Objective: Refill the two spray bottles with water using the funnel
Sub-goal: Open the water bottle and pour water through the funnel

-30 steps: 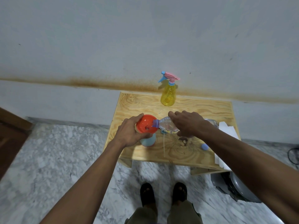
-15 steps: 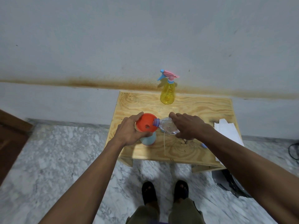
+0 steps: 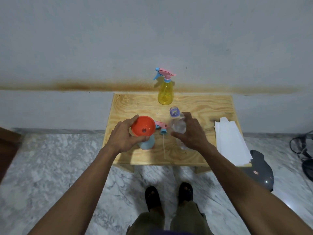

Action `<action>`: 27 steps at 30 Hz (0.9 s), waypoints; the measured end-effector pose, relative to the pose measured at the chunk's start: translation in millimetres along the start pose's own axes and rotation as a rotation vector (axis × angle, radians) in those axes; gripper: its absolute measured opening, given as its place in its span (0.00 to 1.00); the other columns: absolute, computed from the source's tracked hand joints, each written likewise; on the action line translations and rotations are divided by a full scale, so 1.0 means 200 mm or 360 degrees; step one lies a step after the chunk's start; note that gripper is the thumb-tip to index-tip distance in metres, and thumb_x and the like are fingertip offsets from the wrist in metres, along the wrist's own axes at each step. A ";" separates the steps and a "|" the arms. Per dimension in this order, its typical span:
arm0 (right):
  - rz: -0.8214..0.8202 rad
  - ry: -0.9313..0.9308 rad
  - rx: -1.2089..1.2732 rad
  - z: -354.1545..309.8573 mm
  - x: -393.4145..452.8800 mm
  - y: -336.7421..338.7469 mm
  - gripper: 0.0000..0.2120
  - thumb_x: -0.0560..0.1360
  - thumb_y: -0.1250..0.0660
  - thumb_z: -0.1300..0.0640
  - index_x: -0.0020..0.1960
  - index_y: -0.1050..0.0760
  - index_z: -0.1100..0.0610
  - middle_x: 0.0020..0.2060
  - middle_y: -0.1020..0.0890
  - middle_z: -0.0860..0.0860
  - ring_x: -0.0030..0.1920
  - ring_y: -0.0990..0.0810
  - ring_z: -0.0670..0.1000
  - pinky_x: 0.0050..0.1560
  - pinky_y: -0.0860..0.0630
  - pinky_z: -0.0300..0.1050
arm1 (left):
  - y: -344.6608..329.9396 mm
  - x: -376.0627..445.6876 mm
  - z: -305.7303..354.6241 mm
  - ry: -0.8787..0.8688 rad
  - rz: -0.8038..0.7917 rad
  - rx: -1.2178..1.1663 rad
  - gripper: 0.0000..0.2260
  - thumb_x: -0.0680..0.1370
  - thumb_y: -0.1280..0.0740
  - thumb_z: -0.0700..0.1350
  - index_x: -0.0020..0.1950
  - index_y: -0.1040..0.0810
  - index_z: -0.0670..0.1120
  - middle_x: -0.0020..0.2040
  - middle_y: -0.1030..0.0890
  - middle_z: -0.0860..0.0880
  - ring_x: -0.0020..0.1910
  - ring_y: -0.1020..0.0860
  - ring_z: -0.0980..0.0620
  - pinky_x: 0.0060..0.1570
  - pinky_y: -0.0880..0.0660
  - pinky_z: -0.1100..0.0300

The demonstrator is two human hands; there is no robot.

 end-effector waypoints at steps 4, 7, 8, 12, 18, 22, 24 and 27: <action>0.0334 -0.0232 0.0245 0.12 -0.02 0.09 0.37 0.63 0.18 0.52 0.65 0.33 0.56 0.53 0.19 0.53 0.50 0.22 0.54 0.46 0.29 0.45 | 0.00 -0.01 0.01 0.0002 -0.0001 0.0016 0.53 0.56 0.29 0.74 0.78 0.36 0.57 0.71 0.25 0.52 0.71 0.29 0.47 0.67 0.30 0.39; 0.0483 -0.0354 0.0317 0.20 -0.05 0.13 0.35 0.64 0.18 0.55 0.64 0.32 0.57 0.50 0.21 0.50 0.48 0.24 0.50 0.46 0.33 0.40 | 0.01 -0.01 0.02 0.0003 -0.0010 0.0023 0.53 0.56 0.29 0.74 0.78 0.37 0.56 0.71 0.25 0.51 0.71 0.30 0.47 0.68 0.31 0.39; 0.0522 -0.0389 0.0339 0.23 -0.06 0.14 0.34 0.64 0.18 0.56 0.64 0.32 0.58 0.49 0.22 0.49 0.48 0.24 0.50 0.45 0.34 0.39 | 0.01 -0.01 0.03 0.0005 -0.0011 0.0018 0.53 0.56 0.29 0.74 0.78 0.37 0.56 0.71 0.25 0.51 0.71 0.30 0.47 0.68 0.31 0.39; 0.0573 -0.0504 0.0366 0.31 -0.11 0.15 0.33 0.66 0.19 0.55 0.65 0.30 0.60 0.50 0.25 0.47 0.51 0.26 0.48 0.45 0.38 0.34 | 0.01 -0.02 0.04 0.0005 -0.0009 0.0007 0.53 0.57 0.29 0.73 0.78 0.37 0.55 0.71 0.25 0.51 0.71 0.29 0.47 0.68 0.30 0.40; 0.0572 -0.0487 0.0473 0.30 -0.14 0.17 0.35 0.66 0.19 0.58 0.68 0.32 0.60 0.52 0.26 0.47 0.52 0.28 0.47 0.51 0.35 0.38 | 0.01 -0.03 0.06 -0.0013 0.0001 -0.0002 0.53 0.57 0.29 0.73 0.78 0.36 0.52 0.70 0.25 0.50 0.69 0.28 0.46 0.68 0.29 0.42; 0.0563 -0.0493 0.0462 0.32 -0.15 0.17 0.33 0.65 0.18 0.59 0.65 0.30 0.57 0.49 0.25 0.46 0.49 0.26 0.48 0.45 0.35 0.36 | 0.01 -0.04 0.07 -0.0016 0.0032 -0.0047 0.52 0.60 0.23 0.68 0.79 0.36 0.49 0.70 0.26 0.49 0.70 0.28 0.48 0.69 0.30 0.48; 0.0559 -0.0489 0.0482 0.33 -0.14 0.16 0.33 0.64 0.18 0.58 0.63 0.30 0.56 0.49 0.23 0.46 0.49 0.24 0.49 0.45 0.33 0.38 | 0.01 -0.04 0.07 -0.0021 0.0052 -0.0071 0.49 0.63 0.19 0.60 0.79 0.36 0.47 0.70 0.26 0.48 0.70 0.29 0.48 0.68 0.31 0.52; 0.0544 -0.0476 0.0487 0.33 -0.14 0.16 0.33 0.64 0.18 0.59 0.64 0.29 0.56 0.50 0.23 0.46 0.50 0.25 0.48 0.49 0.34 0.40 | 0.01 -0.03 0.08 -0.0030 0.0063 -0.0087 0.48 0.64 0.18 0.57 0.79 0.36 0.45 0.71 0.26 0.47 0.70 0.29 0.48 0.67 0.32 0.55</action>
Point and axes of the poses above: each hand's wrist, its own x-axis towards the middle knuckle, its own y-axis out of the back of the hand, z = x × y, the point moved 8 cm from there along x, towards the middle knuckle
